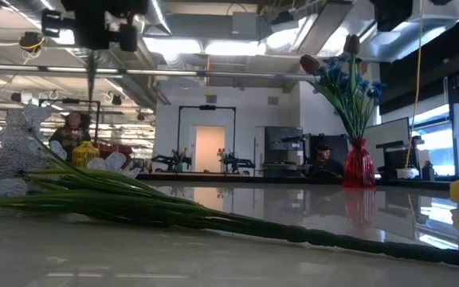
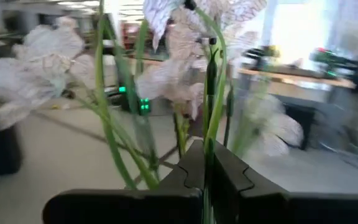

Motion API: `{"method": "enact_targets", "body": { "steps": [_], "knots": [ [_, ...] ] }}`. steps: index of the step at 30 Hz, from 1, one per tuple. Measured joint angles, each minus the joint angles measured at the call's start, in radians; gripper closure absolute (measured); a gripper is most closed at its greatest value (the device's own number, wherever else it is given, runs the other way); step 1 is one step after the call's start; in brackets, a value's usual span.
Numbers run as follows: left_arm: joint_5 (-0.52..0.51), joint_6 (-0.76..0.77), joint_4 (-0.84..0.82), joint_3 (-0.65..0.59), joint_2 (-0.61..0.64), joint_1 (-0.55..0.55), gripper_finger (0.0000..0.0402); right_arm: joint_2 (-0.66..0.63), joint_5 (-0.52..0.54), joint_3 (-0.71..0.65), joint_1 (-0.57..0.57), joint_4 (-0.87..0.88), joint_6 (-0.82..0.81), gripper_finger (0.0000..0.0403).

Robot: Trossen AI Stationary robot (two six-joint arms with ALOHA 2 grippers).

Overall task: Sort flowers into vase by color
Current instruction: Put the top white flower into the yellow vase

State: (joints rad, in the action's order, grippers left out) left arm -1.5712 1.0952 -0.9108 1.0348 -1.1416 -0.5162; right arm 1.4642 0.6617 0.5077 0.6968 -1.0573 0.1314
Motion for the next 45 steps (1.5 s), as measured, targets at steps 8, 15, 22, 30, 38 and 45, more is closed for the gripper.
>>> {"method": "enact_targets", "body": {
  "steps": [8, 15, 22, 30, 38, 45],
  "knots": [
    [-0.001, -0.071, 0.126, 0.000, -0.005, -0.150, 0.0401, 0.142, 0.035, 0.153, 0.032, 0.025, 0.001, 0.0185],
    [-0.001, -0.290, 0.364, 0.000, -0.057, -0.194, 0.0401, 0.198, 0.034, 0.222, 0.030, 0.074, 0.001, 0.0185],
    [0.002, -0.290, 0.438, 0.000, -0.167, -0.272, 0.0401, 0.203, -0.023, 0.224, 0.030, 0.126, -0.059, 0.0185],
    [0.099, -0.286, 0.431, 0.000, -0.211, -0.277, 0.0401, 0.203, -0.080, 0.223, 0.030, 0.184, -0.104, 0.0185],
    [0.196, -0.500, 0.417, 0.000, -0.247, -0.274, 0.0362, 0.203, -0.087, 0.223, 0.047, 0.209, -0.101, 0.0185],
    [0.330, -0.616, 0.392, 0.000, -0.230, -0.276, 0.0322, 0.203, -0.087, 0.223, 0.050, 0.222, -0.098, 0.0185]
  ]
}}
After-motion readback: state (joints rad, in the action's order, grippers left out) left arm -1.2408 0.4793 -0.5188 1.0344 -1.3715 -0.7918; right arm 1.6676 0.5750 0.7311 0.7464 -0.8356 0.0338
